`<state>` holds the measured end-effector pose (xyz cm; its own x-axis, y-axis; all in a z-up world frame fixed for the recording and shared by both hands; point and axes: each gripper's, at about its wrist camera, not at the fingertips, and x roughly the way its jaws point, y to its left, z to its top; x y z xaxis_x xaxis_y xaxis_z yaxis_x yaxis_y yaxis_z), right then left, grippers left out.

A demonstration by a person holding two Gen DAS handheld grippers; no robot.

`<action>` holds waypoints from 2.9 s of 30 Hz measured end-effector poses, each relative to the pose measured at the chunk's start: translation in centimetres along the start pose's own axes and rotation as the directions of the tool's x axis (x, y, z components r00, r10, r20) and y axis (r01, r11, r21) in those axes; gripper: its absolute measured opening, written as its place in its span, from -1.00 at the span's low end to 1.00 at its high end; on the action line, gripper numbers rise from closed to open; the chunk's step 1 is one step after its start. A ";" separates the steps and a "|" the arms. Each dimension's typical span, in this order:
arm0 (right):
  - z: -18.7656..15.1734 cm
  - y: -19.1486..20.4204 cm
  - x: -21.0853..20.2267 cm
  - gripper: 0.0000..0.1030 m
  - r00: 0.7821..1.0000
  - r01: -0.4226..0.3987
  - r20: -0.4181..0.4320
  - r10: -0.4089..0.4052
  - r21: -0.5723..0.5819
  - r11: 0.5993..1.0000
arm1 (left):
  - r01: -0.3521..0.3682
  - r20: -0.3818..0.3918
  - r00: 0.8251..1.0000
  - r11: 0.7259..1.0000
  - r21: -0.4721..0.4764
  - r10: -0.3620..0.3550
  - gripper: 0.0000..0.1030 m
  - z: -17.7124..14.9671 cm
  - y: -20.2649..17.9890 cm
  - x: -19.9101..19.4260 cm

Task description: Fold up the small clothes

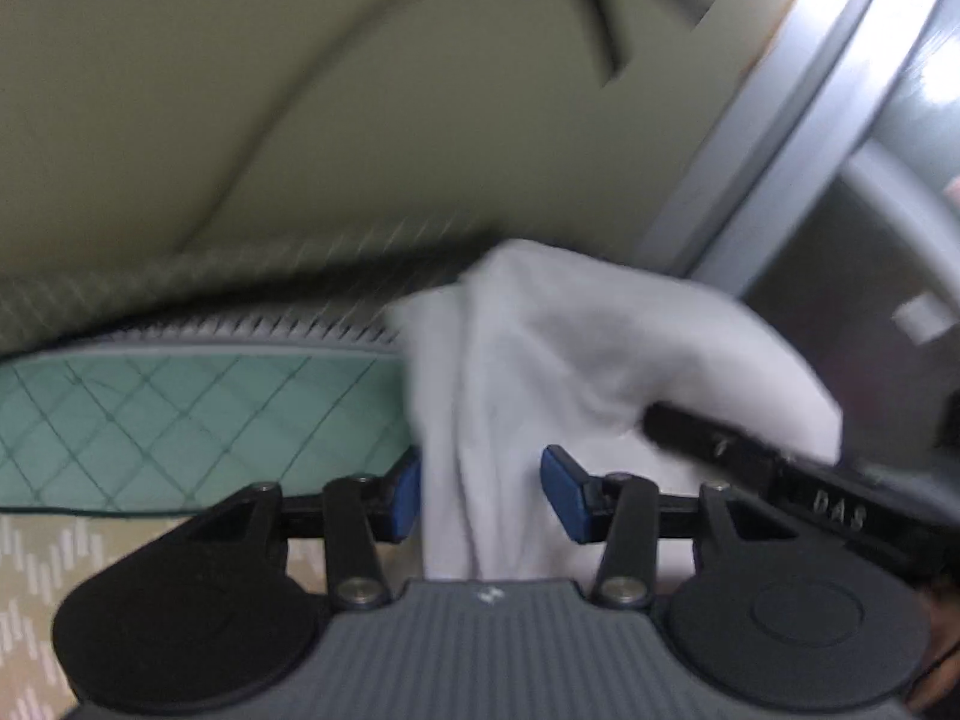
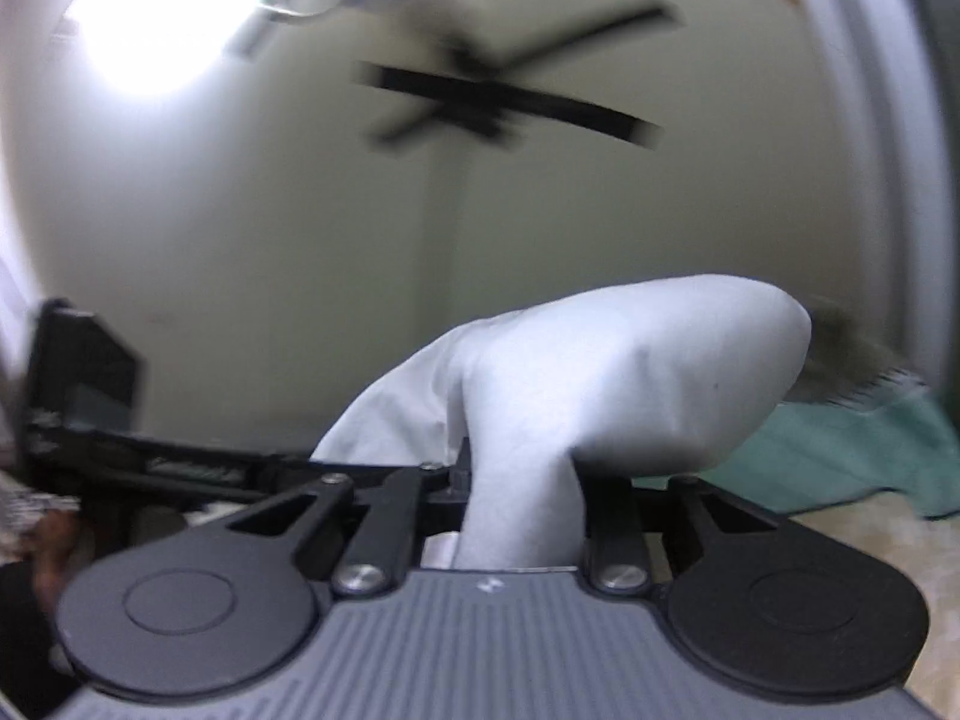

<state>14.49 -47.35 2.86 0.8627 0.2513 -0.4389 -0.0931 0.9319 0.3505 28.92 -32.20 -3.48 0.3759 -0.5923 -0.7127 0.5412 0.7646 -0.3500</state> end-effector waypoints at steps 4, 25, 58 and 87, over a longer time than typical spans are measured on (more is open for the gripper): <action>-1.7 -2.5 2.6 -0.08 0.979 0.178 -0.115 -0.170 0.061 0.982 | -0.037 0.005 0.999 0.999 0.019 0.036 -0.01 -1.2 0.0 1.0; -14.9 8.4 -14.0 0.33 0.958 0.242 0.091 -0.272 0.253 0.937 | -0.339 0.168 0.934 0.930 0.142 0.314 0.95 -15.4 -2.0 -12.4; -18.9 11.4 -13.9 0.42 0.922 0.329 0.133 -0.364 0.226 0.917 | -0.461 0.294 0.865 0.875 0.150 0.405 1.00 -19.7 -2.0 -16.2; -18.9 11.1 -14.2 0.44 0.926 0.307 0.149 -0.348 0.241 0.921 | -0.379 0.275 0.906 0.908 0.180 0.323 1.00 -20.2 -2.4 -17.1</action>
<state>-8.15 -35.59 -2.66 0.9048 -0.1304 -0.4054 0.2991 0.8722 0.3870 6.01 -18.81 -2.74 0.7219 -0.3592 -0.5915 0.4847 0.8725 0.0618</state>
